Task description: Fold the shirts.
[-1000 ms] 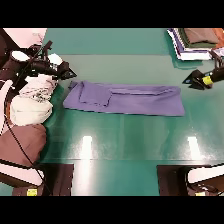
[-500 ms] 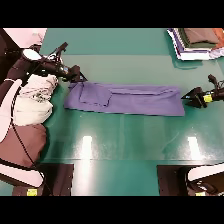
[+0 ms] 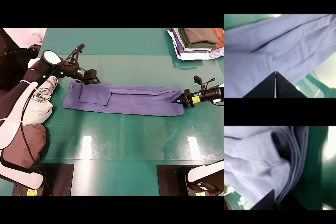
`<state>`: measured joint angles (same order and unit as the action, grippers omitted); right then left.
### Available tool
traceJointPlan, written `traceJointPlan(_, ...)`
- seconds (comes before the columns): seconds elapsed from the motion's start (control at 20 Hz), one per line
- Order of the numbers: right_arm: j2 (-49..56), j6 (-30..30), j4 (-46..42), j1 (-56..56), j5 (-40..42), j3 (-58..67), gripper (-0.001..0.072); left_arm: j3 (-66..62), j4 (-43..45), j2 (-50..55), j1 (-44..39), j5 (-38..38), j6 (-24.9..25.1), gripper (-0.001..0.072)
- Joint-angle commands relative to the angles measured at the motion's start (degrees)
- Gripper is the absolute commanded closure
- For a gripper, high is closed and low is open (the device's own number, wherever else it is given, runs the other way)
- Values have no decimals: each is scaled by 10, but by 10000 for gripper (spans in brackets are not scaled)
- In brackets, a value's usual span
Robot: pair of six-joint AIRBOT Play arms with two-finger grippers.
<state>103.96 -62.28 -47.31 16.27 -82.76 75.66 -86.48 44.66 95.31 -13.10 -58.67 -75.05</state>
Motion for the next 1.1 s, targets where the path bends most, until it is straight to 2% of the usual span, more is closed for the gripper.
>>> traceJointPlan(0.0, -35, 11, 13, -9, -16, 2, 699, -14, 4, 21, -40, 37, -6, 682)
traceJointPlan(0.3, -144, -80, 13, -35, -49, 106, 699, -116, 3, 135, -116, 19, -28, 682)
traceJointPlan(0.55, -165, -144, 13, -132, -73, 231, 700, -205, -2, 219, -186, 24, -33, 682)
traceJointPlan(0.8, -165, -163, 13, -228, -65, 320, 700, -224, -2, 256, -214, 37, -57, 682)
traceJointPlan(1.05, -165, -162, 12, -273, -46, 355, 699, -232, 0, 263, -214, 24, -55, 682)
